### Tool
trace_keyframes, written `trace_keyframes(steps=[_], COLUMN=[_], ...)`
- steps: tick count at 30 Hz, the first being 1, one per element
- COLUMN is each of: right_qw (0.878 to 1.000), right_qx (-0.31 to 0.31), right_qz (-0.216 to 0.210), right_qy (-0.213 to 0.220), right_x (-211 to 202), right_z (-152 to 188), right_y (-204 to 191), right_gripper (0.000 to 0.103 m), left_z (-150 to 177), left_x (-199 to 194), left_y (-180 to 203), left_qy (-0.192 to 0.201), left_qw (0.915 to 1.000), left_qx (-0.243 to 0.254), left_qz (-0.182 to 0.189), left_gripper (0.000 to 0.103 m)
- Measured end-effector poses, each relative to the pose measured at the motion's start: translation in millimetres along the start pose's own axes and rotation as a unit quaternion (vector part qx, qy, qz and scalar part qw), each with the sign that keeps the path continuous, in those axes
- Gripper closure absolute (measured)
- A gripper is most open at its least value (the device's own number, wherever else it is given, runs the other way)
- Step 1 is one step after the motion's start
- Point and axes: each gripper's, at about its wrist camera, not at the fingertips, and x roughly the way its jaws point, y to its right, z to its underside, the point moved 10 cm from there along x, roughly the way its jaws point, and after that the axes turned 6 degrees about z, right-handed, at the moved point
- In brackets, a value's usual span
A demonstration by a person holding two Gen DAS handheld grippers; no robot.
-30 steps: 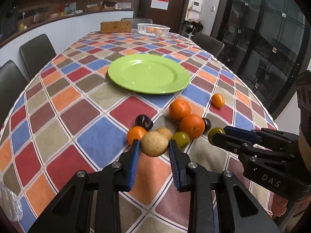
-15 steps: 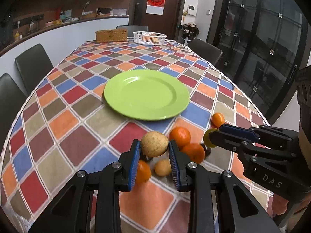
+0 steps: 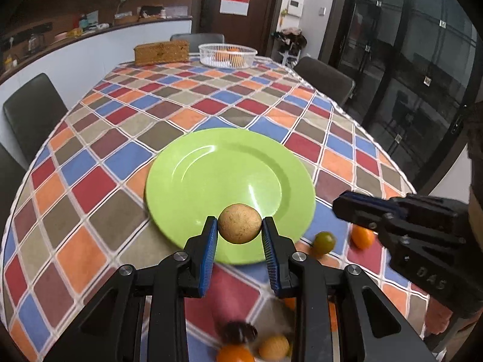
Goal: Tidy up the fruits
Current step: 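Carry the brown fruit with the left tool onto the green plate and open, then move the open left tool back to the fruit cluster toward a tangerine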
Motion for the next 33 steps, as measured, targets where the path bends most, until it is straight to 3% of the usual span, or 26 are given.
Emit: trace_keyframes(steps=[11, 13, 15, 33], right_qw=[0.999, 0.999, 0.999, 1.000], right_qx=[-0.006, -0.004, -0.002, 0.001], right_qz=[0.013, 0.012, 0.011, -0.013], right_qy=[-0.031, -0.031, -0.031, -0.015], right_x=[29.6, 31.0, 31.0, -5.0], right_z=[-18.2, -20.1, -20.6, -26.1], right_y=[22.9, 24.1, 23.6, 8.3], right_gripper=[0.096, 0.096, 0.096, 0.096], left_z=[-12.7, -13.8, -15.4, -17.6], left_x=[46.3, 47.1, 45.0, -10.2], left_y=[-7.2, -7.6, -7.4, 11.9], left_qy=[-0.045, -0.045, -0.042, -0.019], left_qw=[0.9990, 0.9989, 0.9991, 0.9998], left_qx=[-0.006, -0.008, -0.006, -0.005], left_qz=[0.002, 0.001, -0.001, 0.000], left_gripper=[0.073, 0.068, 0.062, 0.059])
